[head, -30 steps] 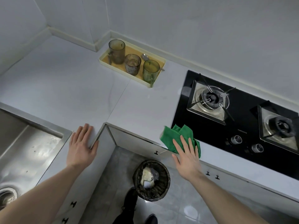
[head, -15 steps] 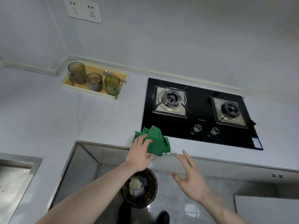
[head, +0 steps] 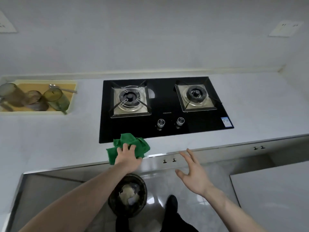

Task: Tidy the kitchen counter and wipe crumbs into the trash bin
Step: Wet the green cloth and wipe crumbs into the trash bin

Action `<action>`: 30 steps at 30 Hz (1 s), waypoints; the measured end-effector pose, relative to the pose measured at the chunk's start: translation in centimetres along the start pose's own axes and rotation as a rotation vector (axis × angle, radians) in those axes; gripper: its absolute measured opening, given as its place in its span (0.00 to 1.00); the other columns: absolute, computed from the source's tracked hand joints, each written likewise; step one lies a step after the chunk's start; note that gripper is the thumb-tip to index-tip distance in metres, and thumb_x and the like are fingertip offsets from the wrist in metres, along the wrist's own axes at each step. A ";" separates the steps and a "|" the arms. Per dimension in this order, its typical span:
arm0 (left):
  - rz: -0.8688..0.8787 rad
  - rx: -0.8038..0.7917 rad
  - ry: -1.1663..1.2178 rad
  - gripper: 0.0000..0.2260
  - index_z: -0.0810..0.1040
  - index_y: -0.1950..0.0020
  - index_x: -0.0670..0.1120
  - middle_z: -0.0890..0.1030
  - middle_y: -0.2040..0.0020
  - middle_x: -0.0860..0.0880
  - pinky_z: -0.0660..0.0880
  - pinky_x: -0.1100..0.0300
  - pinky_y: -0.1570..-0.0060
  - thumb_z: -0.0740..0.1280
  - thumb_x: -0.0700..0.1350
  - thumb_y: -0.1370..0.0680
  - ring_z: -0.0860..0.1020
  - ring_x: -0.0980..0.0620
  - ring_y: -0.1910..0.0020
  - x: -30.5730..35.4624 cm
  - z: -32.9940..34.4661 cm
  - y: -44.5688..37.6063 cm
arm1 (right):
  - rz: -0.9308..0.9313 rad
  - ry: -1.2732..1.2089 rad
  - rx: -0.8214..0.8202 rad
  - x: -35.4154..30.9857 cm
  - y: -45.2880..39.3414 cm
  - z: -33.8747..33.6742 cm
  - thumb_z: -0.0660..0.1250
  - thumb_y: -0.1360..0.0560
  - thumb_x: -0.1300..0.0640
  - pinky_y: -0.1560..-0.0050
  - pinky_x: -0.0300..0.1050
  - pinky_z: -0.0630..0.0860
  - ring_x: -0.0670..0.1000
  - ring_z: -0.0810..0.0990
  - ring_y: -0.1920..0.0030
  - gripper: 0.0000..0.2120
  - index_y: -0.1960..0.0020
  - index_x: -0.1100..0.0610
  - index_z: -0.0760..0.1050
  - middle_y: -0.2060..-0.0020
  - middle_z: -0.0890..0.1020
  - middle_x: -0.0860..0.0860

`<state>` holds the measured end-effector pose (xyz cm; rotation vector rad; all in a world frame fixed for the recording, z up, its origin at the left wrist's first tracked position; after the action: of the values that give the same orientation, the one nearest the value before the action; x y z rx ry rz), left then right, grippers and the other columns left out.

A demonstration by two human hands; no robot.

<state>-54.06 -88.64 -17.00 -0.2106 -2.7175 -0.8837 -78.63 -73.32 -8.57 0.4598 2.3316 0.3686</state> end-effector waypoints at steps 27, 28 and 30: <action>-0.134 0.226 0.251 0.19 0.76 0.32 0.51 0.69 0.32 0.53 0.73 0.62 0.47 0.68 0.49 0.24 0.75 0.55 0.49 5.3 -1.0 4.4 | -0.212 0.439 -0.342 2.8 -13.7 2.1 0.59 0.18 0.39 0.23 0.64 0.58 0.56 0.41 0.18 0.35 0.17 0.44 0.47 0.18 0.41 0.46; -0.124 0.228 0.234 0.20 0.75 0.32 0.52 0.69 0.32 0.54 0.74 0.62 0.48 0.68 0.49 0.24 0.75 0.55 0.48 5.1 -1.4 4.3 | -0.213 0.472 -0.321 3.2 -13.7 2.4 0.58 0.18 0.39 0.24 0.64 0.59 0.55 0.41 0.18 0.35 0.17 0.44 0.46 0.18 0.41 0.45; -0.101 0.227 0.206 0.21 0.75 0.32 0.52 0.69 0.30 0.54 0.73 0.61 0.44 0.68 0.49 0.25 0.76 0.54 0.44 4.8 -2.3 3.9 | -0.219 0.491 -0.253 3.9 -13.5 2.3 0.59 0.18 0.39 0.24 0.63 0.60 0.55 0.43 0.18 0.35 0.17 0.44 0.48 0.18 0.43 0.45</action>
<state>-57.26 -86.61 -11.55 0.0608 -2.6236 -0.5784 -82.62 -83.45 -17.81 -0.0188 2.7190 0.7230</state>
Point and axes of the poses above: each hand's wrist, its own y-axis away from the middle knuckle, its own z-axis out of the palm, x = y × z, the point moved 8 cm from there along -y, towards the middle knuckle
